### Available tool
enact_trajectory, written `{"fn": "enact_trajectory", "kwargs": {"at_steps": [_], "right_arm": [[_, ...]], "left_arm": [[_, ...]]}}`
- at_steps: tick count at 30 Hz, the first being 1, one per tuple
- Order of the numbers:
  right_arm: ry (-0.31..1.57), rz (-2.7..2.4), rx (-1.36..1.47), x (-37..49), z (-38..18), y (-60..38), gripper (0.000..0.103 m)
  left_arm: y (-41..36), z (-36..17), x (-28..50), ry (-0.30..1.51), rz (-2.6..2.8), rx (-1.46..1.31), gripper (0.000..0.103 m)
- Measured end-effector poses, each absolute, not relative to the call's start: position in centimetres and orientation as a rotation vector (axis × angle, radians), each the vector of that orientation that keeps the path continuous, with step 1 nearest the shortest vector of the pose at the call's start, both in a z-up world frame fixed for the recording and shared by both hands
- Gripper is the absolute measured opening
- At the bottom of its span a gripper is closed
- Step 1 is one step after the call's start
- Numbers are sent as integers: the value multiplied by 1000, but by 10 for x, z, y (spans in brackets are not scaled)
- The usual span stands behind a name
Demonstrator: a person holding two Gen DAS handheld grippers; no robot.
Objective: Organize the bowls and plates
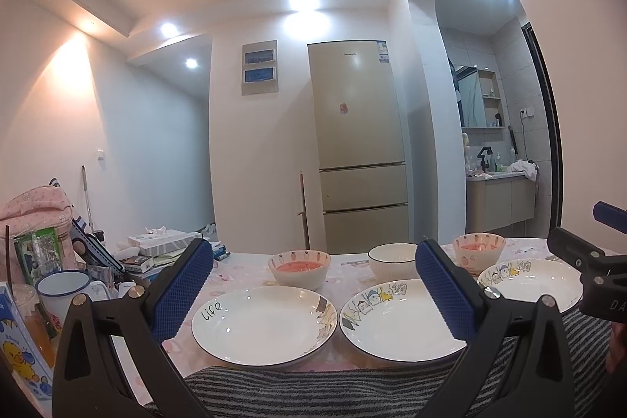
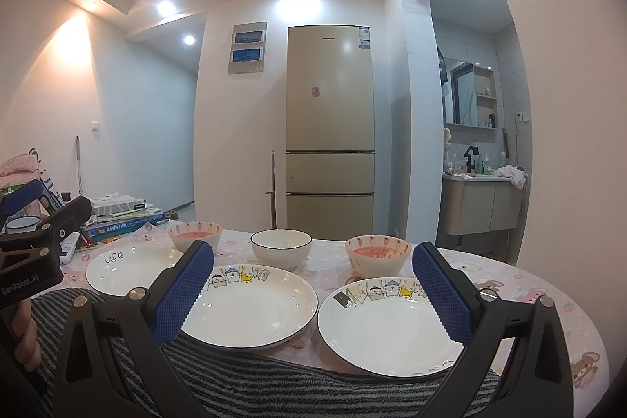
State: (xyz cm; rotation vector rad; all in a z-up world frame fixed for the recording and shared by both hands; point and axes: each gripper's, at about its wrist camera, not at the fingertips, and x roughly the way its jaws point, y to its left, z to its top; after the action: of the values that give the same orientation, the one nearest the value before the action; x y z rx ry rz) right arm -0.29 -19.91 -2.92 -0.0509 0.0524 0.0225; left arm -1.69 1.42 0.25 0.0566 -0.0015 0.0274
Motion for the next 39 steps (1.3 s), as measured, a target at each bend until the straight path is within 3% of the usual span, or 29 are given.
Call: {"fn": "enact_trajectory", "kwargs": {"at_steps": [39], "right_arm": [[-9,-56,-57,-15,-28,-200,103]], "left_arm": [[18,6,-20,-14,31,47,103]]}}
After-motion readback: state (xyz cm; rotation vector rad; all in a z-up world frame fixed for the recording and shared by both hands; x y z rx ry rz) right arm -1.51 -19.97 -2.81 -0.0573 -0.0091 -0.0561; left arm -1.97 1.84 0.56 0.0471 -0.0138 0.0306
